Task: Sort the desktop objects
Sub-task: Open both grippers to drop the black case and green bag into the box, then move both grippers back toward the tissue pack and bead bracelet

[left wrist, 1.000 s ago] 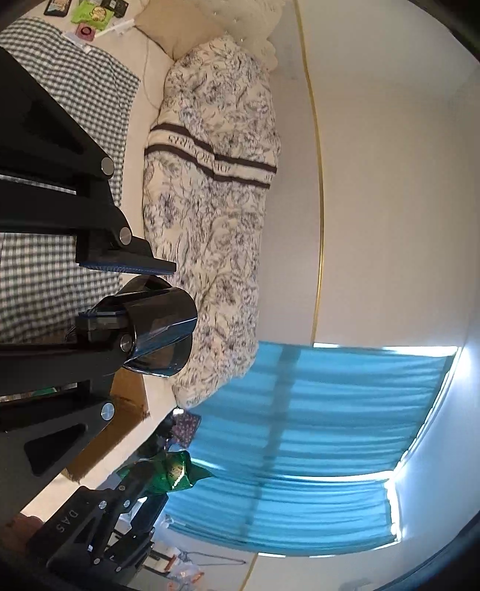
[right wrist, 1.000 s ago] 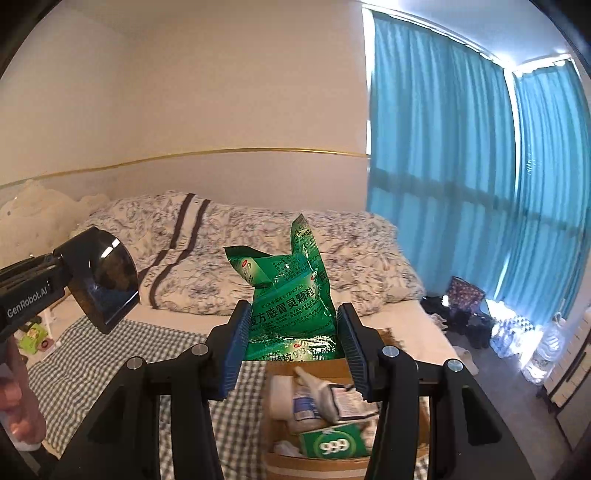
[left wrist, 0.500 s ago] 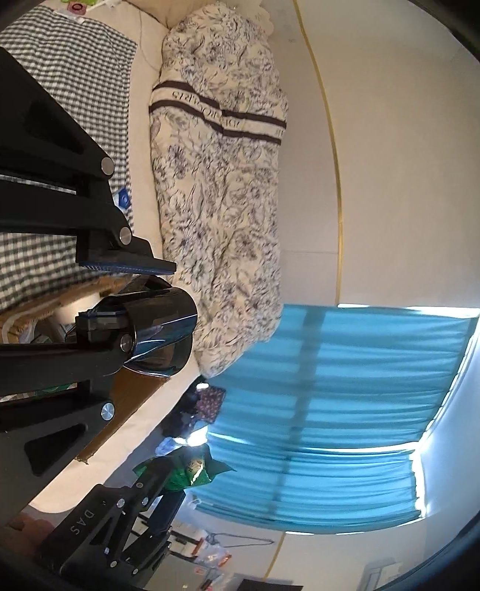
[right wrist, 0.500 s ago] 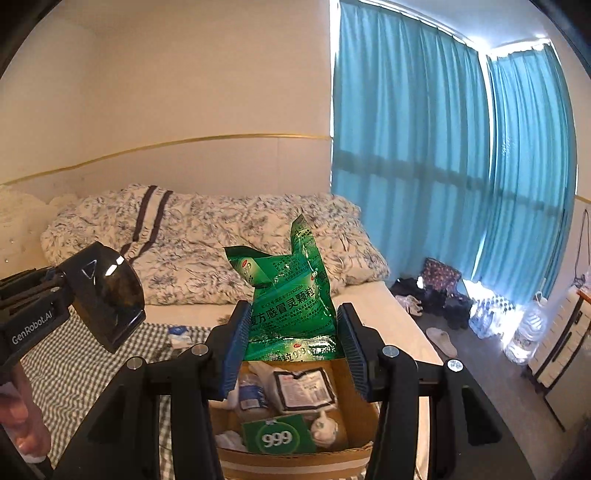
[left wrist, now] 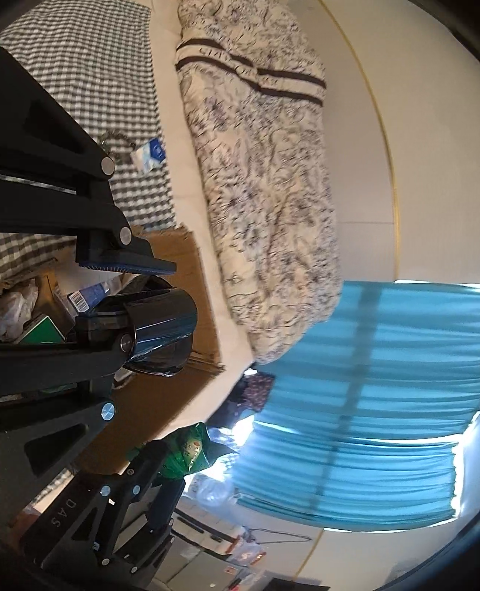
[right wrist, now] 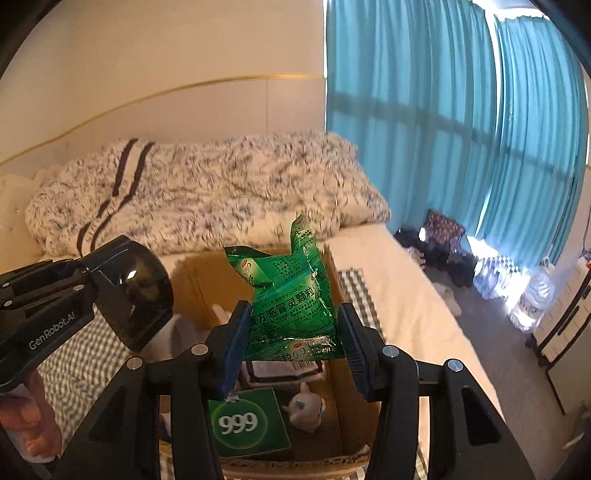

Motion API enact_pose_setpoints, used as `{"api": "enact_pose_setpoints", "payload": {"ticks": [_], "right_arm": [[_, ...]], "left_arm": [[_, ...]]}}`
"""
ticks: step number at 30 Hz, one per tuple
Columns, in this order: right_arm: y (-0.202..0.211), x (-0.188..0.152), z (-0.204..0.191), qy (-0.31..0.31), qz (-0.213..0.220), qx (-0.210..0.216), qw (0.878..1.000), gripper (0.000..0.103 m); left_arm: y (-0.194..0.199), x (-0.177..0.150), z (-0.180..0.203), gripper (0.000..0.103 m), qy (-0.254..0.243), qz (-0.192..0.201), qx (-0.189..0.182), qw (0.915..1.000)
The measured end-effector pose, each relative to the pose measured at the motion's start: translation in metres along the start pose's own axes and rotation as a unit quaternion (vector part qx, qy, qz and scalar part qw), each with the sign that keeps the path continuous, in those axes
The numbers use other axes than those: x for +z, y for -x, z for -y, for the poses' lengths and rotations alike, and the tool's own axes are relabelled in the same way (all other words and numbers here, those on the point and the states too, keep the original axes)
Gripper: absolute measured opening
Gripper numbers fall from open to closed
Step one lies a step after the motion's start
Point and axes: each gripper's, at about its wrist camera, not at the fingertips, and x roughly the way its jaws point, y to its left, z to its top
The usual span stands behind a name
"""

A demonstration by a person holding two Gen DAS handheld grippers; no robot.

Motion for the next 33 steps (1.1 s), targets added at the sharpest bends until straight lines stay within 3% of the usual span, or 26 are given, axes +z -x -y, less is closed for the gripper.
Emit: {"api": "enact_pose_setpoints", "payload": {"ticks": [7,13,18,24,28,33], "right_arm": [[-0.035,-0.012,0.007,-0.003,-0.031,-0.001,1.000,0.050],[-0.034,-0.013,0.009,-0.008,-0.026,-0.015,1.000,0.050],[-0.010,-0.005,0.013,-0.021,-0.002,-0.023,1.000,0.055],[0.027,0.010,0.001,-0.020,0.031,-0.021,0.999,0.062],[0.048,0.019,-0.017,-0.019,0.053,-0.012,0.998,0.066],[0.068,0.026,-0.044,-0.011,0.074,0.008,0.997,0.070]], "left_arm": [[-0.039,-0.012,0.000,0.015,-0.007,-0.030,-0.004,0.9995],[-0.042,-0.014,0.000,0.037,-0.010,-0.035,-0.005,0.9993],[-0.019,-0.006,0.001,0.052,-0.015,-0.014,-0.002,0.9998],[0.024,0.004,-0.011,0.056,-0.007,0.019,0.010,0.9997],[0.056,0.007,-0.036,0.063,0.010,0.040,0.033,0.9986],[0.098,0.009,-0.082,0.082,0.042,0.072,0.075,0.9937]]}}
